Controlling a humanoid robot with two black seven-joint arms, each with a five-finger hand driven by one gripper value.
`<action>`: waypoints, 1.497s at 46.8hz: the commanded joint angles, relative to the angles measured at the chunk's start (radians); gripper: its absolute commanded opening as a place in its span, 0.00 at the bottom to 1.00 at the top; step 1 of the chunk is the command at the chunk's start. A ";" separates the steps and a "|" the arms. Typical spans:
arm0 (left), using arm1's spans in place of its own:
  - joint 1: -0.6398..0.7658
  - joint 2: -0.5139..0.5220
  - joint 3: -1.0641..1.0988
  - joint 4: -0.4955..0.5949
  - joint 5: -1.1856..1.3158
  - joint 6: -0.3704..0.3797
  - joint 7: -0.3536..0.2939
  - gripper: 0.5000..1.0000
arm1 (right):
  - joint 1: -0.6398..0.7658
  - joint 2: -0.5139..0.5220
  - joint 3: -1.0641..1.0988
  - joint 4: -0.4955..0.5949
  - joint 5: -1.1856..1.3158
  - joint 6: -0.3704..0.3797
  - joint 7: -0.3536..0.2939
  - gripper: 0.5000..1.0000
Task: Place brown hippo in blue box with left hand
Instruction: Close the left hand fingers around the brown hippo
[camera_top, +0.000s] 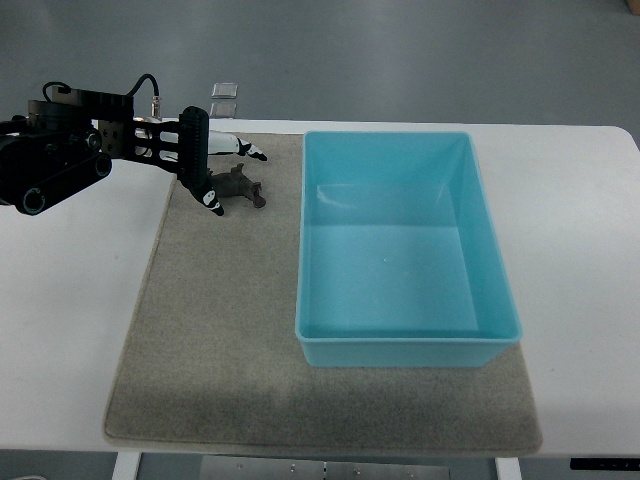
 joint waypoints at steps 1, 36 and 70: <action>0.002 0.000 0.000 0.000 0.000 0.000 0.000 0.99 | 0.000 0.000 0.000 0.000 0.000 -0.001 0.001 0.87; 0.012 -0.003 0.002 0.003 -0.008 -0.029 -0.003 0.98 | 0.000 0.000 0.000 0.000 0.000 -0.001 -0.001 0.87; 0.015 -0.017 0.011 0.021 0.006 -0.017 -0.001 0.62 | 0.000 0.000 0.000 0.000 0.000 -0.001 0.001 0.87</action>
